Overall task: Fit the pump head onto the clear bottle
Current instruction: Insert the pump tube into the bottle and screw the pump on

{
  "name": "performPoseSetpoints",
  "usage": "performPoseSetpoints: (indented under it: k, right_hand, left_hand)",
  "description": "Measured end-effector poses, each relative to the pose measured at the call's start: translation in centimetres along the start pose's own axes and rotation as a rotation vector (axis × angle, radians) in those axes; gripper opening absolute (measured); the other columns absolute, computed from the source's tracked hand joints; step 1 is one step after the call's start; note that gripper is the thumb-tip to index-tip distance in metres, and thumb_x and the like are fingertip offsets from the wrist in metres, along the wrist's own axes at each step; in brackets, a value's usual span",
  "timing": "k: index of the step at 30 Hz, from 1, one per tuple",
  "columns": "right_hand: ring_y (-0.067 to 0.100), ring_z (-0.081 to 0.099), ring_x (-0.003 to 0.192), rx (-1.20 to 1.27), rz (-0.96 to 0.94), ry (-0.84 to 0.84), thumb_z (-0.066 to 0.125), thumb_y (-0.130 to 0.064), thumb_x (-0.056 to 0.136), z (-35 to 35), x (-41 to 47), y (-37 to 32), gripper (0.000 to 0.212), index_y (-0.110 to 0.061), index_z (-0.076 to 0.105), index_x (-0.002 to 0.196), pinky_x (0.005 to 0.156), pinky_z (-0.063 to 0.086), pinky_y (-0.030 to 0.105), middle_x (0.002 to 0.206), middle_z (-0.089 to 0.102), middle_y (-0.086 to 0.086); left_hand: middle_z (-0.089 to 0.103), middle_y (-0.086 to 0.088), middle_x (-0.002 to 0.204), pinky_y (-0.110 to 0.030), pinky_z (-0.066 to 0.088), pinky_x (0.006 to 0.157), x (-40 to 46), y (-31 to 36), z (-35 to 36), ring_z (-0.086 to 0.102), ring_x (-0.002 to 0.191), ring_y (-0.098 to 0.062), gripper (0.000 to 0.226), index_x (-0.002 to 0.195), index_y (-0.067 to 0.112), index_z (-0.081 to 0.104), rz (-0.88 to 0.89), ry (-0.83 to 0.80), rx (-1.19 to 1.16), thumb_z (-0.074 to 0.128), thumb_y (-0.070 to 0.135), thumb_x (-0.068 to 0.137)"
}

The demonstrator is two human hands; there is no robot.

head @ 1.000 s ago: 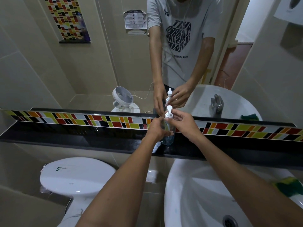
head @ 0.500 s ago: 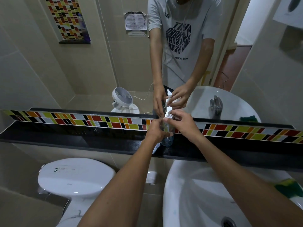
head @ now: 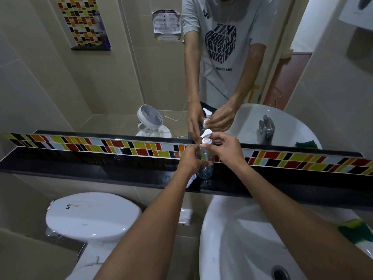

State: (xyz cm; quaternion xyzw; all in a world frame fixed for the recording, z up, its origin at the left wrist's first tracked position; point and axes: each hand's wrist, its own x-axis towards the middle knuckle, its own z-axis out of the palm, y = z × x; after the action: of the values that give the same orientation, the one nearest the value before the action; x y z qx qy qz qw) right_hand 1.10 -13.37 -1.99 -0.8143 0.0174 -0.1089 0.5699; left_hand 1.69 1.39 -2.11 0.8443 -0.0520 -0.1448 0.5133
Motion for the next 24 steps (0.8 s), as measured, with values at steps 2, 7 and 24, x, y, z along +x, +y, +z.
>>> performPoseSetpoints:
  k: [2, 7, 24]
  right_hand:
    - [0.013, 0.079, 0.096, 0.001, -0.013, 0.034, 0.094, -0.015, 0.075, 0.3, -0.2, 0.2, 0.04, -0.008, 0.08, 0.112, 0.09, 0.062, 0.025, 0.102, 0.083, 0.004]
    - [0.021, 0.08, 0.103, 0.05, 0.015, 0.046, 0.093, -0.016, 0.077, 0.4, -0.3, 0.7, 0.041, -0.007, 0.08, 0.115, 0.093, 0.063, 0.034, 0.107, 0.083, 0.007]
    - [0.015, 0.076, 0.105, 0.366, 0.259, -0.11, 0.078, -0.032, 0.093, -1.2, 1.4, -1.2, 0.026, -0.013, 0.083, 0.11, 0.099, 0.057, 0.032, 0.114, 0.083, 0.006]
  left_hand:
    - [0.067, -0.006, 0.103, -0.039, 0.058, 0.09, 0.0, 0.0, 0.1, 0.064, 0.1, -0.024, 0.061, 0.133, 0.002, 0.065, -0.001, 0.012, 0.004, 0.088, -0.001, 0.077]
    - [0.07, -0.009, 0.11, -0.043, 0.06, 0.094, 0.0, -0.2, 0.2, 0.067, 0.104, -0.026, 0.062, 0.134, 0.003, 0.066, -0.001, 0.023, 0.002, 0.088, 0.0, 0.076]
    - [0.064, -0.008, 0.127, -0.044, 0.057, 0.103, 0.0, -1.0, 0.9, 0.066, 0.116, -0.027, 0.07, 0.133, 0.007, 0.049, -0.011, 0.047, -0.077, 0.09, 0.005, 0.077]
